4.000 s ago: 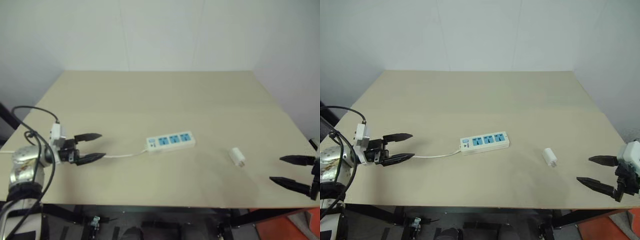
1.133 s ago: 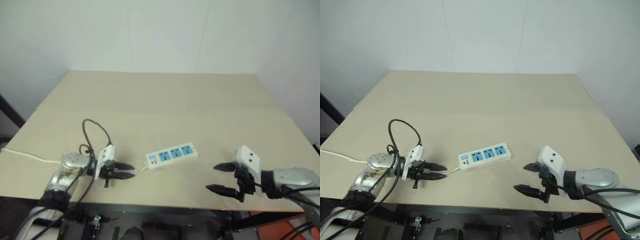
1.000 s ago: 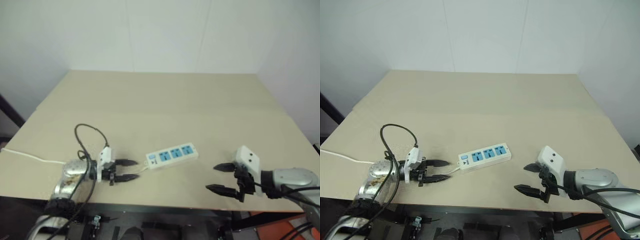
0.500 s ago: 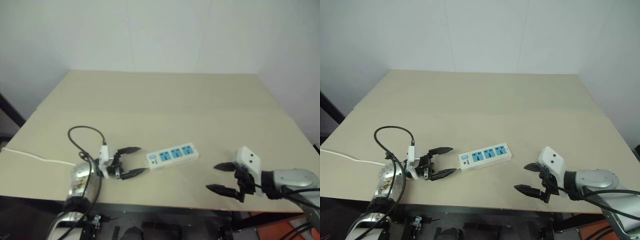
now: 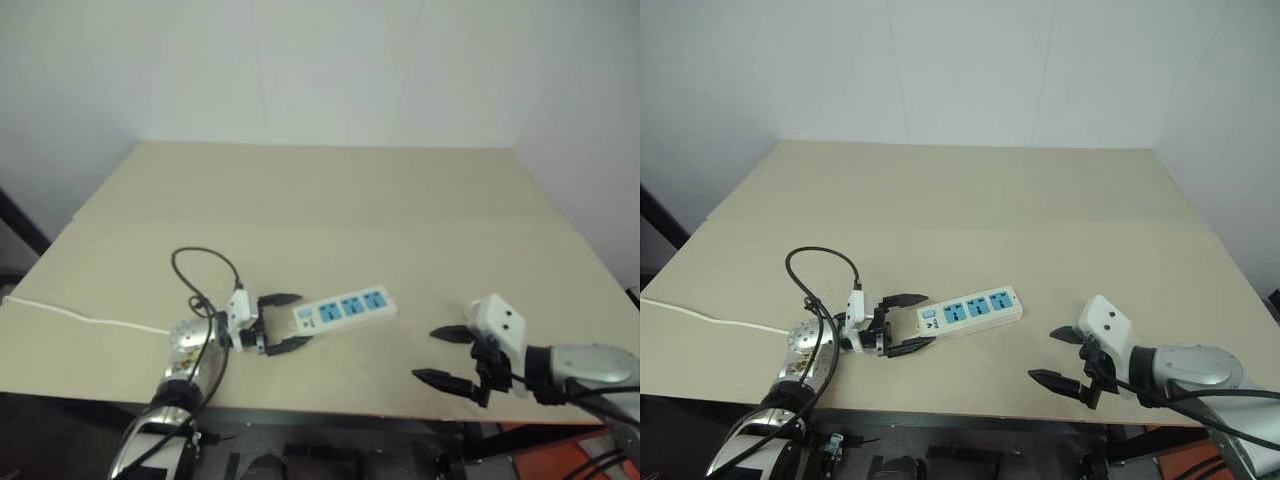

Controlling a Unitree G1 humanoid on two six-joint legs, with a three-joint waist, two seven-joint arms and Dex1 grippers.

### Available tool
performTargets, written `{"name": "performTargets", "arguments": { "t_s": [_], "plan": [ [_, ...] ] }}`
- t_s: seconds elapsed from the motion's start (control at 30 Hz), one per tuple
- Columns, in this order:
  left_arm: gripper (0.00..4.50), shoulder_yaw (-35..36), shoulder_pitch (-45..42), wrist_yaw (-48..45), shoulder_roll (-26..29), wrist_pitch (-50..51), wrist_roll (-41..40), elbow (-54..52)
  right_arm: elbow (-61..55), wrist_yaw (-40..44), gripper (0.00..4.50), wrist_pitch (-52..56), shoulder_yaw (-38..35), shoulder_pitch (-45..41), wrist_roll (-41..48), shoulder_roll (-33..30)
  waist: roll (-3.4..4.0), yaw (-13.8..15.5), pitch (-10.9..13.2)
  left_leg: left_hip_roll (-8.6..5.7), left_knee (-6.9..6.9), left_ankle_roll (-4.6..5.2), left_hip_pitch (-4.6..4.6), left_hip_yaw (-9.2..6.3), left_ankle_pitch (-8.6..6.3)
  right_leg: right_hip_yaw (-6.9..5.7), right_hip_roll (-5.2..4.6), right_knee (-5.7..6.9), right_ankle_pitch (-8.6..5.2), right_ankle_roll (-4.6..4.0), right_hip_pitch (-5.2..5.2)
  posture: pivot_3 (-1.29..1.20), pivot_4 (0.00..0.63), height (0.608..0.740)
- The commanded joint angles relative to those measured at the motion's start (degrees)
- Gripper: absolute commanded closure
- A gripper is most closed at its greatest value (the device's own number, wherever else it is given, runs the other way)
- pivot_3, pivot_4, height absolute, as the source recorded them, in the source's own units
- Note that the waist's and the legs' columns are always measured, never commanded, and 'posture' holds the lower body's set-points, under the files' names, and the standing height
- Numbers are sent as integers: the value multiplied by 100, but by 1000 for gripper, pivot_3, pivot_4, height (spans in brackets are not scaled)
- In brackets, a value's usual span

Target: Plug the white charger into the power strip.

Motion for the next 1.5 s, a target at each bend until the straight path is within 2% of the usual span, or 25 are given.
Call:
{"name": "performTargets", "arguments": {
  "t_s": [0.03, 0.2, 0.23, 0.33, 0.37, 0.5, 0.57, 0.63, 0.7, 0.8, 0.87, 1.0, 1.13, 1.33, 1.5],
  "plan": [
    [41, -118, -12, 137, -43, 97, 138, 10, -175, -44, 0, -2, -174, -16, 30, 4, 0, 0, 0, 0, 0, 0, 0, 0, 0, 0, 0, 0, 0, 0, 0, 0, 150, 740],
    [41, -226, -20, 338, -61, 191, 311, -28, -127, -78, 0, -24, -126, -78, 0, 13, 2, 3, -4, 0, 0, 0, 6, 0, 0, 0, 0, -2, -4, 7, 8, 0, 150, 740],
    [432, -239, -20, 364, -74, 207, 321, -40, -120, -79, 0, -29, -119, -85, -8, 13, 2, 4, -4, 0, 0, 0, 8, 0, 0, 0, 0, -4, -4, 7, 11, 0, 150, 740],
    [1134, -241, -2, 455, -144, 216, 308, -66, -97, -95, 0, -40, -81, -124, -34, 23, 2, 12, -5, 0, 0, 0, 15, 0, 0, 0, 0, -8, -6, 13, 22, 0, 150, 740],
    [1225, -254, 27, 477, -166, 202, 314, -97, -83, -95, 0, -41, -73, -141, -39, 22, 2, 15, -5, 0, 0, 0, 16, -1, 0, -1, 0, -10, -7, 16, 25, 0, 150, 740],
    [1237, -301, 192, 420, -179, 416, 251, -371, -70, -71, 0, -35, -103, -212, -63, -37, 3, 16, -5, -1, 0, 0, 20, -1, 0, -2, -2, -15, -8, 19, 32, 0, 150, 740],
    [1237, -349, 274, 285, -105, 524, 237, -538, -104, -197, 0, 317, -197, -441, 57, -142, 3, 10, -5, -1, -1, 0, 20, -1, 0, -2, -2, -16, -8, 18, 33, 0, 150, 740],
    [1237, -376, 325, 161, -24, 698, 200, -671, -253, -291, 0, 748, -86, -834, -134, -659, 9, 6, -6, -1, -1, 0, 20, -1, 0, -1, -3, -15, -7, 17, 32, 0, 150, 740],
    [1237, -418, 375, -56, 61, 993, 79, -862, -57, -63, 0, 1441, 8, -1502, 222, -1163, 19, -5, -7, -3, -1, 0, 19, 0, 0, 0, -4, -14, -6, 18, 28, 0, 150, 740],
    [1237, -512, 389, -291, 183, 1229, 51, -1016, 803, -176, 0, 2915, 644, -3165, 514, -1283, 19, -50, -8, 10, -7, 0, 24, 1, 0, -2, 6, -18, -7, 6, 26, 0, 150, 740],
    [1237, -556, 359, -377, 210, 1324, 36, -1036, 1359, -225, 0, 3293, 1363, -4054, 159, -1219, 16, -35, -9, 13, -11, 0, 24, -2, -1, -5, 8, -21, -10, 0, 28, 0, 150, 740],
    [1237, -591, 208, -381, 176, 1277, 67, -880, 2624, -38, 0, 3260, 3121, -5441, -893, -1027, 18, -13, -10, 3, -7, -1, -13, 2, 0, -2, -3, -18, 11, -30, -17, 0, 150, 740],
    [1237, -603, 57, -308, 114, 1051, 140, -673, 3960, 249, 0, 2721, 4235, -6284, -1820, -527, 19, 10, -9, -1, -5, 0, -32, -2, 0, -6, -4, -14, 13, -31, -33, 0, 150, 740],
    [1237, -669, 32, -401, 92, 1020, 115, -656, 5892, 878, 0, 2152, 5122, -7042, -2763, 231, 21, -6, -9, -2, -1, 0, -33, -2, 0, -5, -3, -9, 16, -29, -36, 0, 150, 740],
    [1237, -667, 109, -411, 150, 1010, 100, -683, 7100, 1121, 0, 2474, 4902, -7388, -2900, 613, 22, -13, -8, -4, -1, 0, -36, -2, 0, -5, -5, -5, 17, -31, -41, 0, 150, 740]
  ]
}}
